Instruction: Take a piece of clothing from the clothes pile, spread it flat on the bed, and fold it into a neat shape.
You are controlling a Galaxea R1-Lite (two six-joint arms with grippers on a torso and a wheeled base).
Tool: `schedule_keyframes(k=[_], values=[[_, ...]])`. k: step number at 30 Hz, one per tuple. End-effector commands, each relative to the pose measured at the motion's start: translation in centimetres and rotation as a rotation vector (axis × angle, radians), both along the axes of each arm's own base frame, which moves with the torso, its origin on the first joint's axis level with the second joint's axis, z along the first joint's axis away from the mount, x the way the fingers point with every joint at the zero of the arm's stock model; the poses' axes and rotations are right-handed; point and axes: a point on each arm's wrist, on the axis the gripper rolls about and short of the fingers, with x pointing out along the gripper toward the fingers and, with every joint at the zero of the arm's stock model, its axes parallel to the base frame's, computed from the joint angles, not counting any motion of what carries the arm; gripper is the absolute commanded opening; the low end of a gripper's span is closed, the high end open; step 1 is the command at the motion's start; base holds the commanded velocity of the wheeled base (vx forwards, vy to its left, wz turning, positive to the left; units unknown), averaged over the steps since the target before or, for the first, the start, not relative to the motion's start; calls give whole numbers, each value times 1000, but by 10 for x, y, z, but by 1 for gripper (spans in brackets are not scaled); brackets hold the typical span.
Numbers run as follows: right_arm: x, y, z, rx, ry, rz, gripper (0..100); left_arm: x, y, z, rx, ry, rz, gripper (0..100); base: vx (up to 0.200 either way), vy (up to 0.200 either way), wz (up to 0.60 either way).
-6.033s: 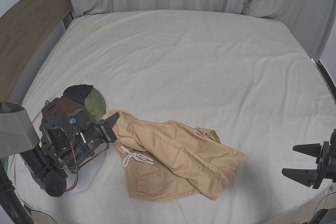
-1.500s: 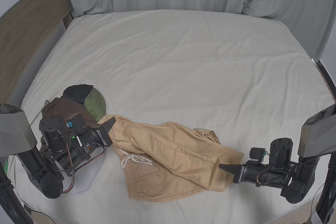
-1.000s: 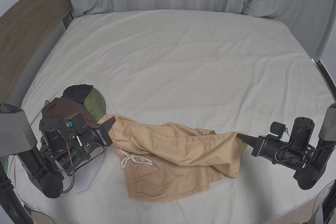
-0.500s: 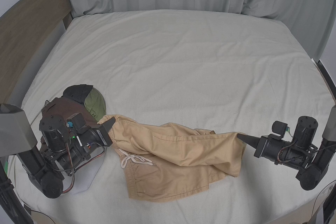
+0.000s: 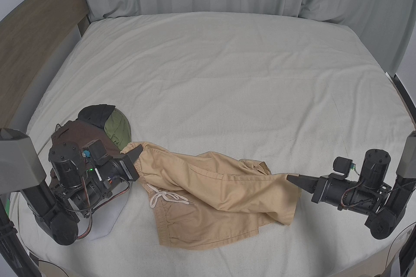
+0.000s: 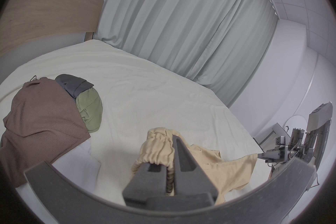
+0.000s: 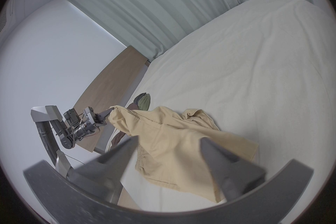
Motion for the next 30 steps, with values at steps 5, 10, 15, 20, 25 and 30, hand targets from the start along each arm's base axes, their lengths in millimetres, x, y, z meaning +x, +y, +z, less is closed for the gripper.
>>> schedule_keyframes(k=[5, 10, 15, 20, 25, 30], values=[[1, 9, -14, -16, 53, 27, 100, 0, 0, 0, -1, -3, 0, 0, 0, 0, 0], [3, 13, -20, -22, 70, 37, 100, 0, 0, 0, -1, -3, 0, 0, 0, 0, 0], [3, 15, -22, -24, 80, 40, 100, 0, 0, 1, -2, -5, 0, 0, 0, 0, 0], [5, 15, -36, -59, 122, -13, 100, 0, 0, 1, -2, -6, 0, 0, 0, 0, 0], [4, 17, -45, -73, 159, -7, 100, 0, 0, 2, -3, -9, 0, 0, 0, 0, 0], [5, 18, -49, -77, 172, -3, 100, 0, 0, 2, -3, -9, 0, 0, 0, 0, 0]])
